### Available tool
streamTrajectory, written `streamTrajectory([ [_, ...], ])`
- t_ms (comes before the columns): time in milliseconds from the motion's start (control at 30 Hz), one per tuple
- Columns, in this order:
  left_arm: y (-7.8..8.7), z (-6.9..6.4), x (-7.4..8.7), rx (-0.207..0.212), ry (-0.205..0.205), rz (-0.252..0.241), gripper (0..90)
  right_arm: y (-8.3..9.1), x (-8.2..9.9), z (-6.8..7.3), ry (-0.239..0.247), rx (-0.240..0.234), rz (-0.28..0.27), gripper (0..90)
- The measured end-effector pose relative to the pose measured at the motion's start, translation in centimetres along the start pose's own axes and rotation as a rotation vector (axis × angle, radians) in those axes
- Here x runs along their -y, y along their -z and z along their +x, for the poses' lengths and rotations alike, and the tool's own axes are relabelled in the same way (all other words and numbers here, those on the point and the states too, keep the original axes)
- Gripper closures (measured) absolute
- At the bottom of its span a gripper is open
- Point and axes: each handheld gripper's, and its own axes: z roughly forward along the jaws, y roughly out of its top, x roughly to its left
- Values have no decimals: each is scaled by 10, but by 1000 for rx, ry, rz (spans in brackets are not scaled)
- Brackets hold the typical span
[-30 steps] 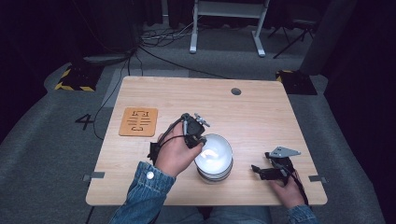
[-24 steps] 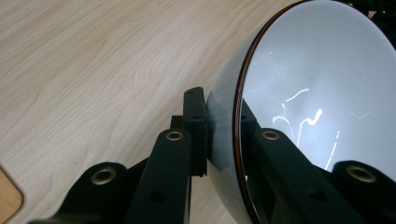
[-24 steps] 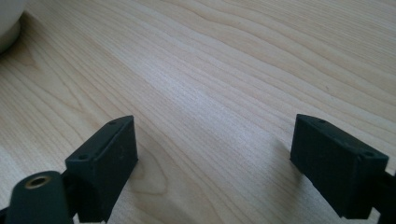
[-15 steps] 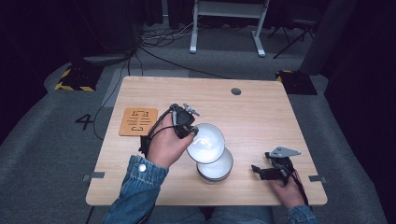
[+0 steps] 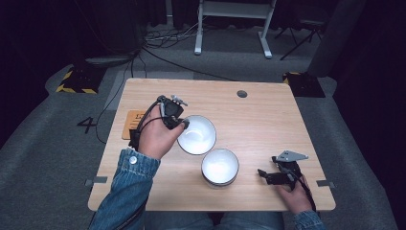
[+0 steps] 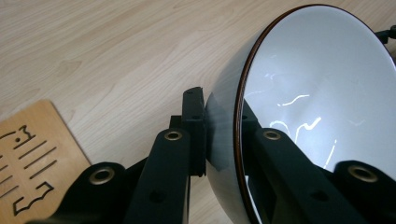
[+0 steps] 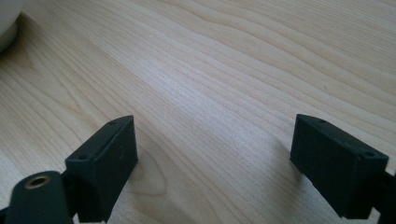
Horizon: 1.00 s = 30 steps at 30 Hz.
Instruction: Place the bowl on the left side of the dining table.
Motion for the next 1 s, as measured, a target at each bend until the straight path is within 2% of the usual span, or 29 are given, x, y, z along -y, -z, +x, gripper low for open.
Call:
streamTrajectory([
  [67,1,3,0,2,0,-1,812,0,0,0,-2,1,0,145],
  [100,3,12,1,-9,4,1,812,0,0,0,-5,4,0,145],
  [200,3,19,1,-10,22,5,812,0,0,0,-8,7,-1,145],
  [233,4,26,1,-21,28,9,813,0,0,0,-8,7,-1,145],
  [500,3,46,-1,-30,65,15,815,0,0,1,-16,14,-3,145],
  [567,3,55,-2,-29,83,18,815,-1,0,0,-12,16,-5,145],
  [633,2,58,-2,-27,99,18,815,-1,0,1,-13,16,-4,145],
  [667,1,61,-2,-20,131,11,815,-1,0,0,-11,16,-3,145],
  [733,-1,70,-3,-4,157,16,814,-1,0,0,-11,18,-3,145],
  [800,-2,75,-3,-3,156,25,815,-1,0,0,-11,18,-3,145],
  [867,-4,81,-4,-5,172,28,815,-1,0,0,-11,19,-3,145],
  [1000,-8,91,-6,-26,191,38,814,-1,0,0,-12,19,-2,145],
])
